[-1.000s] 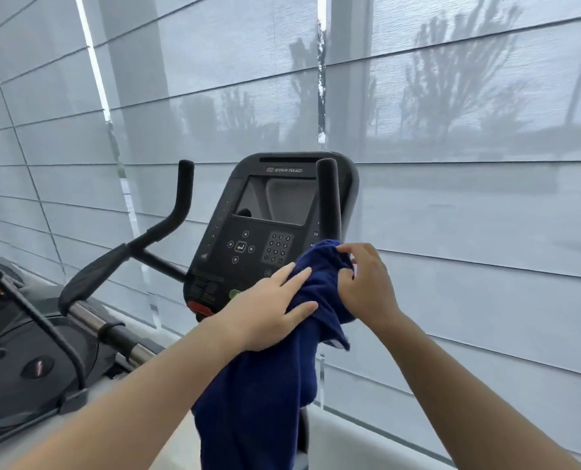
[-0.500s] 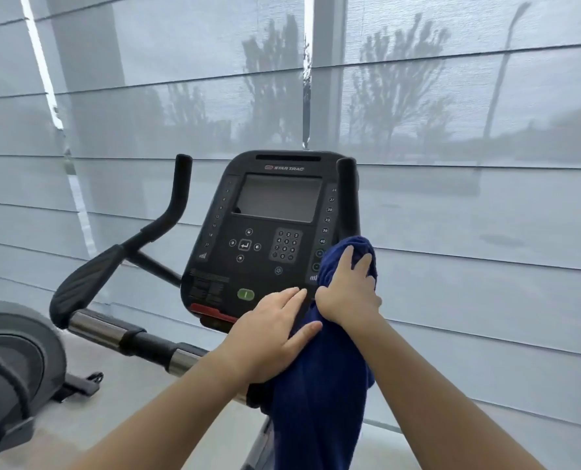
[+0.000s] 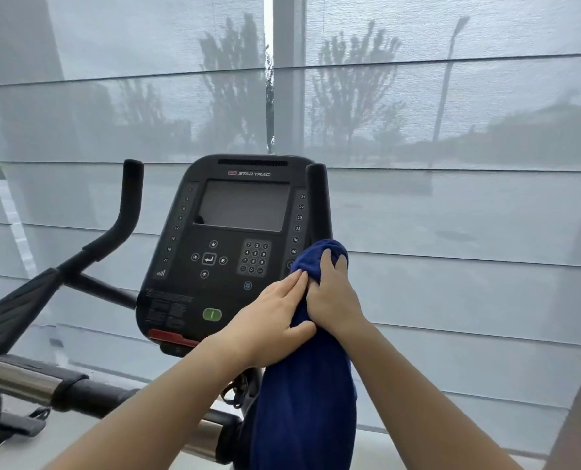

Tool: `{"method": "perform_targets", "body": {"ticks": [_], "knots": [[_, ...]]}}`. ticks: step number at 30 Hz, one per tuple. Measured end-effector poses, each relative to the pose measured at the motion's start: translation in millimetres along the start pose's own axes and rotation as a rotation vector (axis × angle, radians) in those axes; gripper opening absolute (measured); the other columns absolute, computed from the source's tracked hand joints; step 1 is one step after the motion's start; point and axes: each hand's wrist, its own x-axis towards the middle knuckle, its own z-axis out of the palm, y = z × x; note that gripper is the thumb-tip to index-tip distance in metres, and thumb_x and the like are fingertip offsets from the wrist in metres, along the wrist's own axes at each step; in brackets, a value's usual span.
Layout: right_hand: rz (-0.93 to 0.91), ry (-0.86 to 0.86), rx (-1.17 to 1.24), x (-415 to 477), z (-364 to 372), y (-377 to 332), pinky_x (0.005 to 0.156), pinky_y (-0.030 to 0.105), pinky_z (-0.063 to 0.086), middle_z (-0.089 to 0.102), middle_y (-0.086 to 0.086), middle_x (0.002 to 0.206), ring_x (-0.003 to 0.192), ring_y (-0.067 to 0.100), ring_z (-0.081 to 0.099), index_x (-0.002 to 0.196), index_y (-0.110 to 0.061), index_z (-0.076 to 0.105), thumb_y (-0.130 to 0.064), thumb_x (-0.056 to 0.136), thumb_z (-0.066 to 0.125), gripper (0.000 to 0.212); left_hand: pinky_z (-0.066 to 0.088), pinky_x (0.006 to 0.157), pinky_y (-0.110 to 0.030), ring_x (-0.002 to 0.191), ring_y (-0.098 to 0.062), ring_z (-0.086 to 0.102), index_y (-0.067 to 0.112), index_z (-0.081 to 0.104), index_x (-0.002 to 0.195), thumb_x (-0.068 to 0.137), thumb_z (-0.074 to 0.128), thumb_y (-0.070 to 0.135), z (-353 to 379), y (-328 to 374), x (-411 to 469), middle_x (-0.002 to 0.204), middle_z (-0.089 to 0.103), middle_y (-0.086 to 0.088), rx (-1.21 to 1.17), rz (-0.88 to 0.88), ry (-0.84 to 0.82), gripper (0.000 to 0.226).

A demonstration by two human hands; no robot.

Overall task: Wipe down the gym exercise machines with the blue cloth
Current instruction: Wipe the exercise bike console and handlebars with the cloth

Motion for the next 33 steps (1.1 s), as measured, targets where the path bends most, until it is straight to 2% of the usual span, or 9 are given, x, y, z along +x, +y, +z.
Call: {"method": "perform_targets", "body": {"ticks": [5, 9, 15, 18, 20, 22, 24, 30, 33], "knots": [[-0.053, 0.084, 0.157, 17.6, 0.0, 4.7, 0.102, 0.034, 0.035, 0.022, 0.006, 0.152, 0.131, 0.025, 0.038, 0.146, -0.014, 0.02, -0.019, 0.096, 0.039, 0.053, 0.001, 0.118, -0.023, 0.142, 0.0, -0.009, 0.028, -0.004, 0.148, 0.077, 0.027, 0.045, 1.2, -8.9, 28.4, 0.157, -0.007, 0.013, -0.037, 0.043, -0.002, 0.08], [-0.112, 0.143, 0.237, 35.9, -3.5, 9.5, 0.101, 0.034, 0.037, 0.032, 0.005, 0.148, 0.128, 0.021, 0.041, 0.142, -0.013, 0.028, -0.015, 0.096, 0.038, 0.048, -0.008, 0.11, -0.014, 0.14, -0.001, -0.017, 0.027, -0.006, 0.148, 0.087, 0.036, 0.031, 1.1, -11.0, 51.9, 0.155, -0.011, 0.015, -0.016, 0.084, 0.041, 0.074], [-0.301, 0.253, 0.238, 66.6, -12.3, 3.2, 0.112, 0.026, 0.023, 0.013, 0.001, 0.158, 0.143, 0.014, 0.018, 0.148, -0.016, 0.019, -0.012, 0.096, 0.04, 0.056, -0.016, 0.103, -0.005, 0.137, 0.0, -0.028, 0.026, -0.013, 0.146, 0.09, 0.038, 0.022, -12.3, -7.5, 76.6, 0.149, -0.024, 0.018, 0.031, 0.131, 0.167, 0.076], [-0.43, 0.303, 0.258, 89.1, -21.3, -14.7, 0.116, 0.03, 0.015, 0.006, 0.0, 0.159, 0.145, 0.015, 0.005, 0.149, -0.02, 0.014, -0.016, 0.097, 0.042, 0.059, -0.019, 0.099, -0.002, 0.137, -0.001, -0.029, 0.024, -0.018, 0.144, 0.09, 0.037, 0.021, -29.6, -8.8, 92.5, 0.148, -0.028, 0.016, 0.082, 0.139, 0.28, 0.078], [-0.439, 0.301, 0.289, 103.5, -22.3, -20.7, 0.117, 0.029, 0.011, 0.002, -0.001, 0.159, 0.145, 0.013, 0.001, 0.149, -0.019, 0.009, -0.021, 0.097, 0.044, 0.063, -0.014, 0.104, -0.006, 0.139, -0.001, -0.025, 0.021, -0.017, 0.146, 0.088, 0.04, 0.019, -38.1, -12.4, 103.6, 0.151, -0.026, 0.014, 0.084, 0.115, 0.303, 0.081], [-0.406, 0.309, 0.261, 110.5, -15.3, -17.6, 0.113, 0.018, 0.005, -0.001, 0.0, 0.159, 0.144, 0.01, -0.001, 0.149, -0.018, 0.004, -0.027, 0.096, 0.046, 0.068, -0.005, 0.11, -0.01, 0.141, 0.002, -0.017, 0.02, -0.014, 0.147, 0.085, 0.044, 0.012, -37.8, -16.4, 108.4, 0.155, -0.02, 0.012, -0.007, 0.1, 0.26, 0.086], [-0.371, 0.327, 0.195, 110.1, -5.7, -9.7, 0.103, 0.007, 0.002, 0.001, 0.001, 0.159, 0.143, 0.012, 0.006, 0.149, -0.016, 0.001, -0.031, 0.095, 0.048, 0.073, 0.002, 0.11, -0.006, 0.14, 0.007, -0.008, 0.02, -0.011, 0.148, 0.082, 0.044, 0.004, -30.5, -20.0, 106.1, 0.157, -0.012, 0.012, -0.144, 0.104, 0.207, 0.088], [-0.323, 0.267, 0.186, 96.4, -7.6, 8.3, 0.1, 0.016, 0.023, 0.028, 0.007, 0.15, 0.136, 0.019, 0.03, 0.148, -0.01, 0.011, -0.029, 0.093, 0.051, 0.07, 0.002, 0.1, 0.005, 0.139, 0.007, -0.004, 0.02, -0.008, 0.148, 0.079, 0.038, -0.004, -18.2, -26.4, 95.6, 0.153, -0.014, 0.017, -0.103, 0.101, 0.137, 0.086], [-0.263, 0.199, 0.174, 79.4, -15.7, 13.9, 0.086, 0.026, 0.038, 0.05, 0.008, 0.13, 0.117, 0.025, 0.052, 0.137, -0.015, 0.034, -0.023, 0.091, 0.051, 0.05, 0.004, 0.1, 0.005, 0.141, 0.0, 0.003, 0.021, -0.004, 0.149, 0.079, 0.037, -0.004, -16.6, -20.2, 84.4, 0.155, -0.014, 0.014, -0.033, 0.098, 0.085, 0.084]]}}
